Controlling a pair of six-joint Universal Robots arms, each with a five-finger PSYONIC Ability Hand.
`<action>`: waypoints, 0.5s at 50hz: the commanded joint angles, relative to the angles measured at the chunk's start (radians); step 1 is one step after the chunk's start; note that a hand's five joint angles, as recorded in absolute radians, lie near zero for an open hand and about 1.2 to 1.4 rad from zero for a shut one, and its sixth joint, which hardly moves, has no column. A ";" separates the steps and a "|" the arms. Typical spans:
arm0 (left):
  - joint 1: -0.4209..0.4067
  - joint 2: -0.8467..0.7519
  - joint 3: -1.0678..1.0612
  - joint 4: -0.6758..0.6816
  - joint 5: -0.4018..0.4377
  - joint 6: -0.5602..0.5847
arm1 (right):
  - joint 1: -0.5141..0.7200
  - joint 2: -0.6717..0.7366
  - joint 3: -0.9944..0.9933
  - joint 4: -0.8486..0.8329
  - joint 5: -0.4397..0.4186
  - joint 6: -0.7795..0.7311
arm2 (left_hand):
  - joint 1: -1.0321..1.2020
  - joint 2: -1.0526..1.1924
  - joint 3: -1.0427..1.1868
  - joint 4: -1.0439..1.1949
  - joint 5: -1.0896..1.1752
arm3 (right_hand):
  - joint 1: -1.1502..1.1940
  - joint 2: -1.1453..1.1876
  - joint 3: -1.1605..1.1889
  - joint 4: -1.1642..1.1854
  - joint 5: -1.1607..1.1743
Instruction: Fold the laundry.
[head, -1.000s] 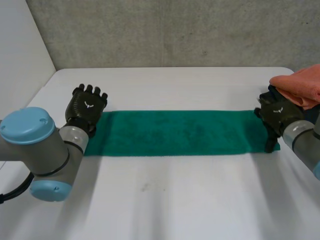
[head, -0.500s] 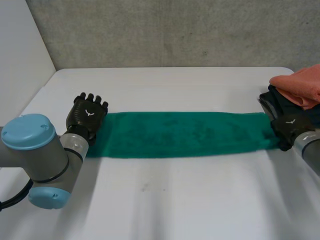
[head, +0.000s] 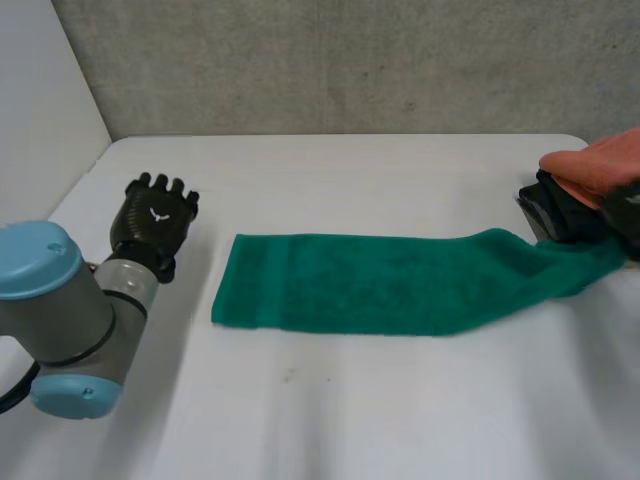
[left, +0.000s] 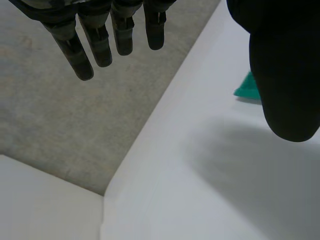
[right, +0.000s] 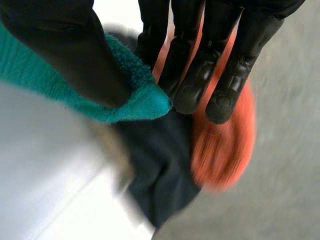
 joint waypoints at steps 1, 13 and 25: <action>0.050 0.087 -0.008 -0.010 0.001 -0.041 | 0.321 0.032 -0.113 -0.161 -0.027 0.020 | -0.010 -0.026 -0.031 -0.024 -0.038 | 0.416 0.221 0.214 0.209 0.244; 0.139 0.179 -0.043 -0.030 0.047 -0.187 | 0.772 0.426 -0.467 -0.307 -0.231 0.068 | 0.010 -0.005 -0.011 -0.004 -0.018 | 0.416 0.221 0.214 0.209 0.244; 0.107 0.144 -0.069 -0.032 0.054 -0.188 | 0.874 0.591 -0.555 -0.321 -0.290 0.215 | 0.007 -0.008 -0.014 -0.007 -0.021 | -0.806 -1.000 -1.008 -1.013 -0.977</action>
